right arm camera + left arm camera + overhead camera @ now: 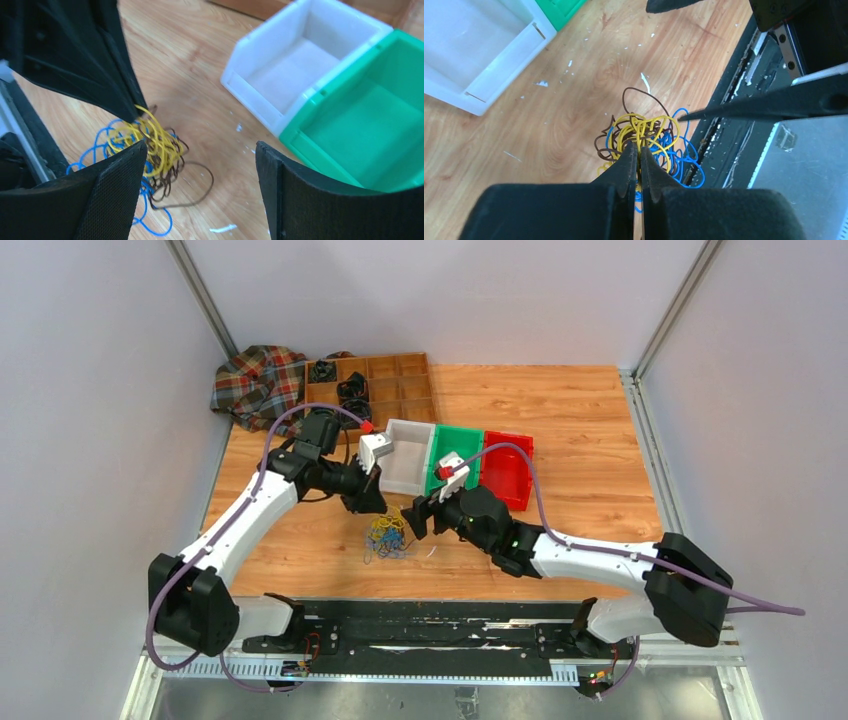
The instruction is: Untangle the cables
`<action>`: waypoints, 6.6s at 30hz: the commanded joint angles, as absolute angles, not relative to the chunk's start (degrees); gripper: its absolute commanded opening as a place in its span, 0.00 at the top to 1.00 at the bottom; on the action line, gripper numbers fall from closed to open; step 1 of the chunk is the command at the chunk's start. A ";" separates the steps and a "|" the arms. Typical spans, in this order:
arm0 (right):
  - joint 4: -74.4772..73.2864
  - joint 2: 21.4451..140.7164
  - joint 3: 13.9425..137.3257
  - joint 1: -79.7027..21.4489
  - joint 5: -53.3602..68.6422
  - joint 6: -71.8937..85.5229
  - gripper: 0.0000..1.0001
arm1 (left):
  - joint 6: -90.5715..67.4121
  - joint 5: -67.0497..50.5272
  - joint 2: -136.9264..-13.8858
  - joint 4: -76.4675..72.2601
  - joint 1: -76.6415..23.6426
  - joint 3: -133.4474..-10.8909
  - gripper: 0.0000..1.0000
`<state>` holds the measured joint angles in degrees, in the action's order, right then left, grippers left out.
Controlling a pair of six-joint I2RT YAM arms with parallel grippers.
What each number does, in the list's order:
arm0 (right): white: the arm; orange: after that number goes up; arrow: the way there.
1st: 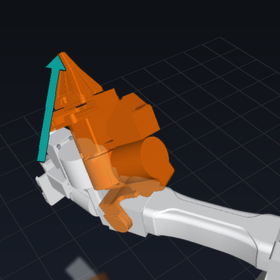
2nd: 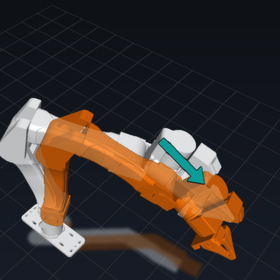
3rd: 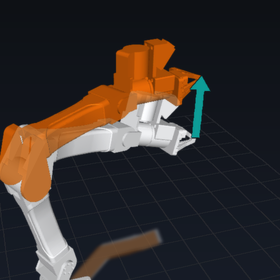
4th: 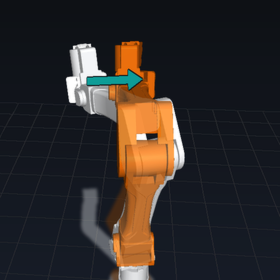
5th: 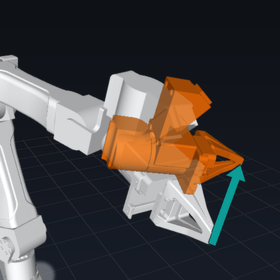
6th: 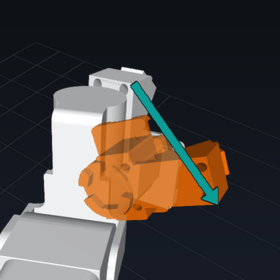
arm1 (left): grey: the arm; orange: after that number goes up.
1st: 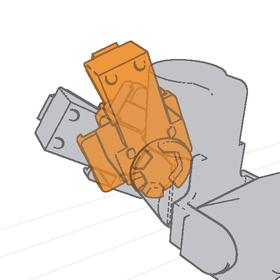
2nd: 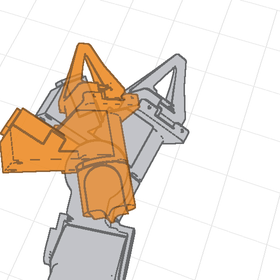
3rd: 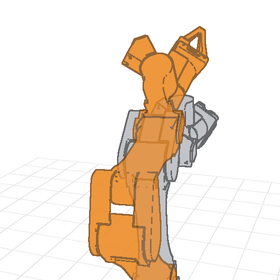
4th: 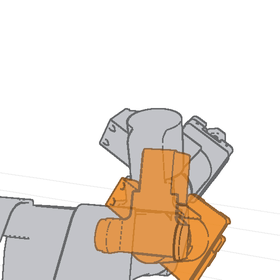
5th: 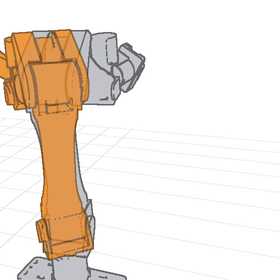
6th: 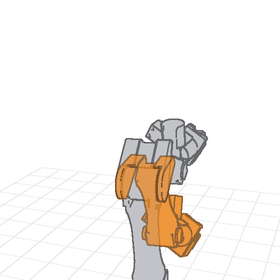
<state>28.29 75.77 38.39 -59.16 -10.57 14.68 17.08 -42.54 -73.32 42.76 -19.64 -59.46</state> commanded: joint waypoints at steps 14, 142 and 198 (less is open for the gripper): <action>38.62 77.73 40.92 -63.97 -9.45 10.98 0.21 | 12.15 -49.17 -67.50 49.22 -20.04 -62.75 0.99; 52.14 94.28 33.13 -68.20 -27.85 22.66 0.56 | 4.74 -36.90 -72.67 54.86 -21.08 -123.84 1.00; 32.03 84.67 47.40 -67.17 -10.68 12.72 0.99 | 30.91 -51.47 -51.48 53.70 -21.13 -62.34 0.19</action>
<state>34.59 83.29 44.16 -67.42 -9.45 11.57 31.29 -41.89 -52.64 53.01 -20.78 -60.93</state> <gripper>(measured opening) 0.006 0.805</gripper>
